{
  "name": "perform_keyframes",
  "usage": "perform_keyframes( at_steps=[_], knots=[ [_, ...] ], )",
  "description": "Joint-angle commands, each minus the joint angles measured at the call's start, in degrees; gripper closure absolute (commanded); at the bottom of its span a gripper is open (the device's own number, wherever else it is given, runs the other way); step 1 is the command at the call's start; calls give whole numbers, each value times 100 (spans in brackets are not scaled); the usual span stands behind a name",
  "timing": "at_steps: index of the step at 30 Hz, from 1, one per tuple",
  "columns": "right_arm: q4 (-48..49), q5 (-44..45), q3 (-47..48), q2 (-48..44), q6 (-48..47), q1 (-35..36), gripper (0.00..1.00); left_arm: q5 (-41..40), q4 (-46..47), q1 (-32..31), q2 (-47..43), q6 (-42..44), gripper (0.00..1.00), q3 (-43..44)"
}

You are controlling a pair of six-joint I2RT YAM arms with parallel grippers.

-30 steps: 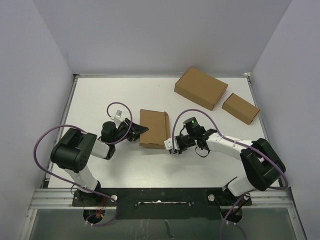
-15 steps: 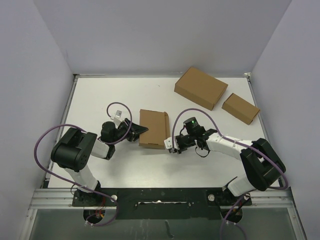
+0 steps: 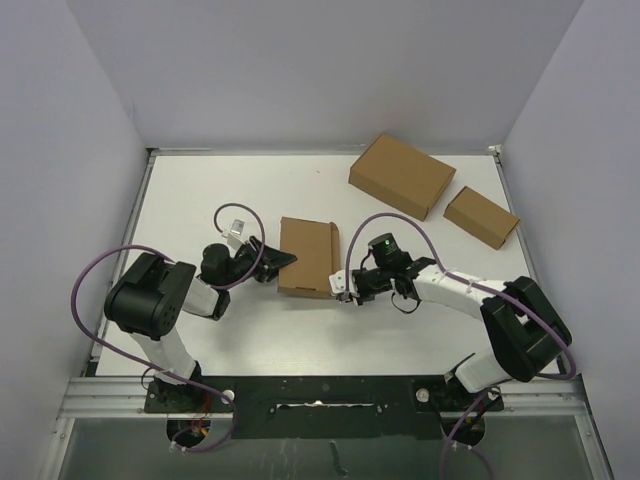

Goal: Fold the paper box

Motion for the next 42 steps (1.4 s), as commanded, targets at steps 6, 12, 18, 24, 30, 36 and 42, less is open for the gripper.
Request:
perform_keyframes(
  at_steps=[6, 12, 18, 24, 30, 36, 42],
  knots=[
    [50, -406, 264, -97, 275, -123, 95, 566, 655, 31, 80, 276, 78, 208],
    [22, -399, 373, -38, 562, -175, 96, 682, 678, 31, 99, 323, 78, 272],
    [-59, -372, 485, -6, 750, -147, 97, 610, 285, -9, -25, 549, 78, 326],
    [-122, -356, 574, -8, 884, -121, 97, 492, -345, -96, -296, 948, 78, 407],
    [-281, -333, 683, 64, 920, -78, 98, 416, -772, -122, -506, 1186, 78, 470],
    [-344, -274, 786, 122, 1061, -36, 98, 359, -1287, -246, -713, 1468, 79, 569],
    [-430, -160, 888, 227, 1161, 12, 98, 188, -1452, -302, -797, 1550, 79, 615]
  ],
)
